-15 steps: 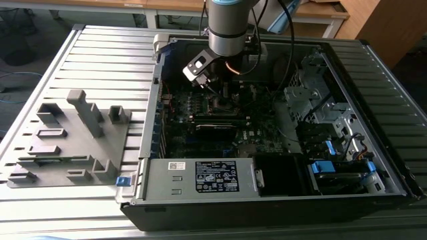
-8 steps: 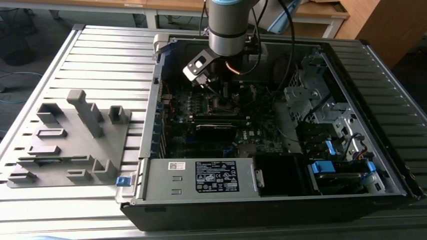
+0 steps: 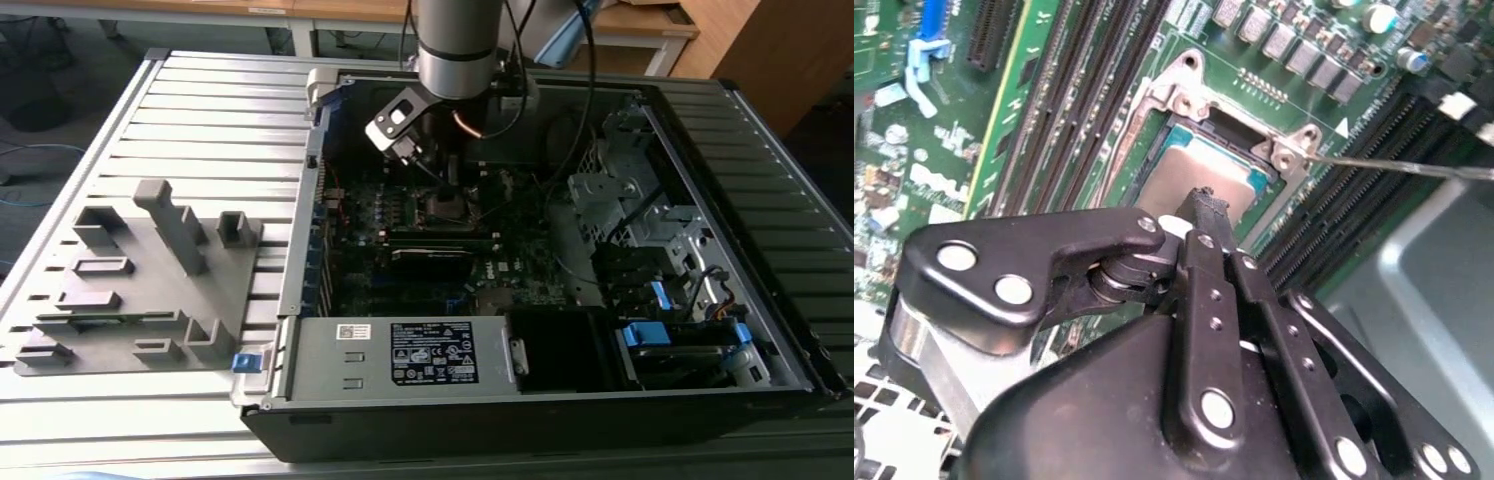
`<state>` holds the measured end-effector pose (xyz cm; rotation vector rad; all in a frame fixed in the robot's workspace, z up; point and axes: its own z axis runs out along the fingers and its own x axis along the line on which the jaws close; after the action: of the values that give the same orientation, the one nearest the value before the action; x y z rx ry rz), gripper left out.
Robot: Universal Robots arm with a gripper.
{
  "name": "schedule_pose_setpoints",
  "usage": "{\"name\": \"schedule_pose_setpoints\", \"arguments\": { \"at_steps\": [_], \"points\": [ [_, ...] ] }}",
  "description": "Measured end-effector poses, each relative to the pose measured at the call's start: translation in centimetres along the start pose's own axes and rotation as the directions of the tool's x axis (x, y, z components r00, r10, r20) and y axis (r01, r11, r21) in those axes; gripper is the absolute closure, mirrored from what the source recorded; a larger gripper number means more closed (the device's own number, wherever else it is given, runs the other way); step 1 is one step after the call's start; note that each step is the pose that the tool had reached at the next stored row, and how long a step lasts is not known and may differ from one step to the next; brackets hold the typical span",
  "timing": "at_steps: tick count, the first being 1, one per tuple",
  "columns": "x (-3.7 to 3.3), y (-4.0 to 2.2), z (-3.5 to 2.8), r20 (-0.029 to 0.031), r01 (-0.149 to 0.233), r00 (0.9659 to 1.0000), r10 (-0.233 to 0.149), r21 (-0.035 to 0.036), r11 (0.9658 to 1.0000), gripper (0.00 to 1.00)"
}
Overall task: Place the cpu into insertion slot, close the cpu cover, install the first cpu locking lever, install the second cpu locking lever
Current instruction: 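Place the cpu into insertion slot, then close the cpu cover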
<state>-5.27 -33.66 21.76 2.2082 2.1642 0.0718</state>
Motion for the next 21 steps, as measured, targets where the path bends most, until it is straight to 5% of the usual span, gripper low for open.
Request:
{"name": "schedule_pose_setpoints", "arguments": {
  "at_steps": [5,21],
  "points": [
    [0.00,0.09,-1.32,0.0000,0.000,1.0000,0.000,0.0000,1.0000,0.89],
    [0.01,0.56,-1.46,0.0002,0.000,1.0000,0.000,0.0002,1.0000,0.89]
  ]
}}
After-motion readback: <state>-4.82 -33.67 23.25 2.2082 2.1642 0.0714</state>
